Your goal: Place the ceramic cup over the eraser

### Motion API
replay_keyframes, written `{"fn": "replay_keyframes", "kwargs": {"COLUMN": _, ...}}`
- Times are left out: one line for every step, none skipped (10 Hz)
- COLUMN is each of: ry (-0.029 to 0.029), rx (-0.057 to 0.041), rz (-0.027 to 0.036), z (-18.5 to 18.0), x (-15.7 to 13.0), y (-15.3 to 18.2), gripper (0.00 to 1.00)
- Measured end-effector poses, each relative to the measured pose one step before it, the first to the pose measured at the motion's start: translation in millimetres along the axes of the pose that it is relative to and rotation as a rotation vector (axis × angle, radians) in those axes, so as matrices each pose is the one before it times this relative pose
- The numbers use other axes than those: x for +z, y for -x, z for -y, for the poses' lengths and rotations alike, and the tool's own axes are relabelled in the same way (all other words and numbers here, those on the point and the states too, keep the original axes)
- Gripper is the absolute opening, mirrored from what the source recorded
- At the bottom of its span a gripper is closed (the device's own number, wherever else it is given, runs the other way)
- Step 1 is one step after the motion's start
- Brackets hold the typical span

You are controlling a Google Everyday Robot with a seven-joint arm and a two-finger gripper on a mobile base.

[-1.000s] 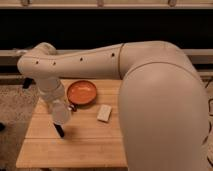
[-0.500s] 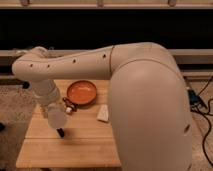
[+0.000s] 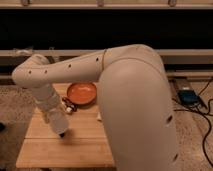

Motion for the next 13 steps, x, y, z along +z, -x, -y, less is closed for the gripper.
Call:
{"fn": "replay_keyframes", "kwargs": {"ry": 0.00393, "rx": 0.00541, "rz": 0.00125, "z": 0.79, "x": 9.67, "y": 1.23, "gripper": 0.41}}
{"fn": "replay_keyframes", "kwargs": {"ry": 0.00583, "rx": 0.00362, "rz": 0.00631, "z": 1.13, "x": 11.09, "y": 3.03, "gripper": 0.51}}
{"fn": "replay_keyframes", "kwargs": {"ry": 0.01049, "rx": 0.00398, "rz": 0.00414, "z": 0.81, "x": 10.73, "y": 5.04, "gripper": 0.63}}
{"fn": "replay_keyframes", "kwargs": {"ry": 0.00494, "rx": 0.00184, "rz": -0.00217, "z": 0.02, "x": 5.60, "y": 2.72, "gripper": 0.71}}
{"fn": "replay_keyframes", "kwargs": {"ry": 0.00572, "rx": -0.00345, "rz": -0.00378, "z": -0.31, "x": 5.39, "y": 3.28, "gripper": 0.78}}
{"fn": "replay_keyframes", "kwargs": {"ry": 0.00924, "rx": -0.00511, "rz": -0.00776, "z": -1.58, "x": 6.16, "y": 3.43, "gripper": 0.80}}
{"fn": "replay_keyframes", "kwargs": {"ry": 0.00775, "rx": -0.00012, "rz": -0.00269, "z": 0.08, "x": 2.90, "y": 2.39, "gripper": 0.80}}
{"fn": "replay_keyframes", "kwargs": {"ry": 0.00369, "rx": 0.00120, "rz": -0.00536, "z": 1.13, "x": 2.70, "y": 0.88, "gripper": 0.80}}
{"fn": "replay_keyframes", "kwargs": {"ry": 0.00700, "rx": -0.00049, "rz": -0.00855, "z": -0.02, "x": 3.37, "y": 0.44, "gripper": 0.80}}
{"fn": "replay_keyframes", "kwargs": {"ry": 0.00288, "rx": 0.00026, "rz": -0.00201, "z": 0.25, "x": 0.48, "y": -0.07, "gripper": 0.80}}
{"fn": "replay_keyframes", "kwargs": {"ry": 0.00321, "rx": -0.00084, "rz": -0.00114, "z": -0.38, "x": -0.26, "y": -0.51, "gripper": 0.80}}
{"fn": "replay_keyframes", "kwargs": {"ry": 0.00286, "rx": -0.00216, "rz": 0.00000, "z": -1.00, "x": -1.09, "y": -0.74, "gripper": 0.80}}
{"fn": "replay_keyframes", "kwargs": {"ry": 0.00141, "rx": -0.00438, "rz": 0.01095, "z": -1.42, "x": -6.57, "y": -0.28, "gripper": 0.80}}
